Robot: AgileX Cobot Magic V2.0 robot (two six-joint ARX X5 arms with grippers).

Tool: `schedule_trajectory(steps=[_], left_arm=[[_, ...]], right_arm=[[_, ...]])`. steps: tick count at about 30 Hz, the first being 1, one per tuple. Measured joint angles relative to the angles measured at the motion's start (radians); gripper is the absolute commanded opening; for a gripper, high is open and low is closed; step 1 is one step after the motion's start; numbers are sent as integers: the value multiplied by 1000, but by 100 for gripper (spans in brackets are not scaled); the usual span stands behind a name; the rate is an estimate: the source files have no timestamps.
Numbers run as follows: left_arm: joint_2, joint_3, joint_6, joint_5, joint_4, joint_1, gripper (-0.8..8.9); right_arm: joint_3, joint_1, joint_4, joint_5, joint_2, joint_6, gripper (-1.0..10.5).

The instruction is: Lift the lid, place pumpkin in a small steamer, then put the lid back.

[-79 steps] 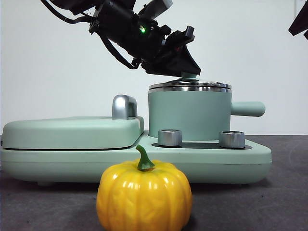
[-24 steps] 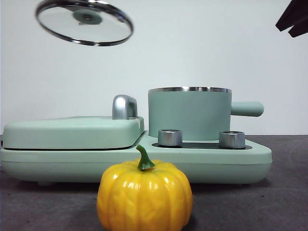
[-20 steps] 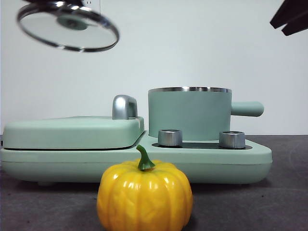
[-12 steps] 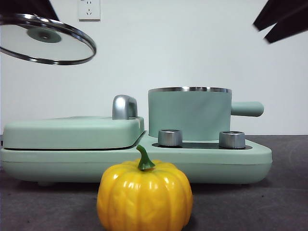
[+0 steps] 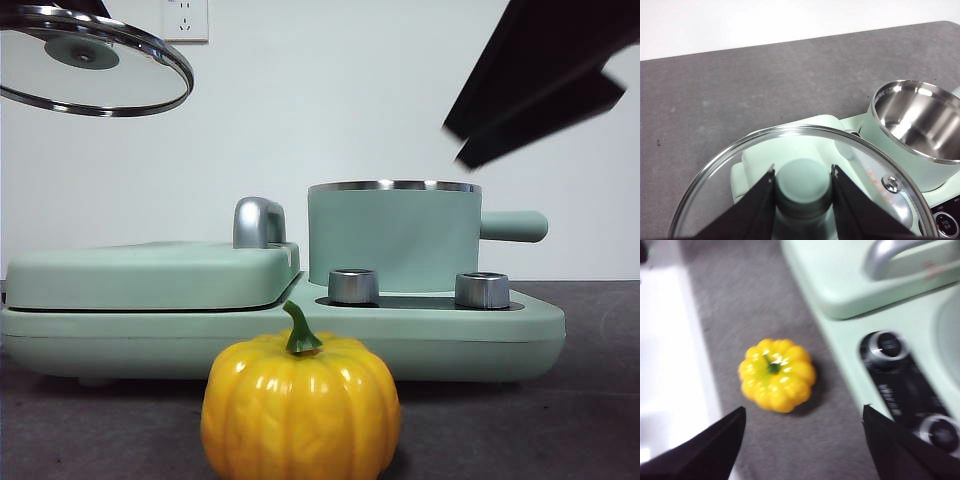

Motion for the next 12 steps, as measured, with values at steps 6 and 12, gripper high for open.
schedule_trajectory(steps=[6,12], left_arm=[[0,0,0,0,0,0,10],[0,0,-7,0,0,0,10]], right_arm=[[0,74,60,25,108,-11,397],[0,129,133,25,200,-23,404]])
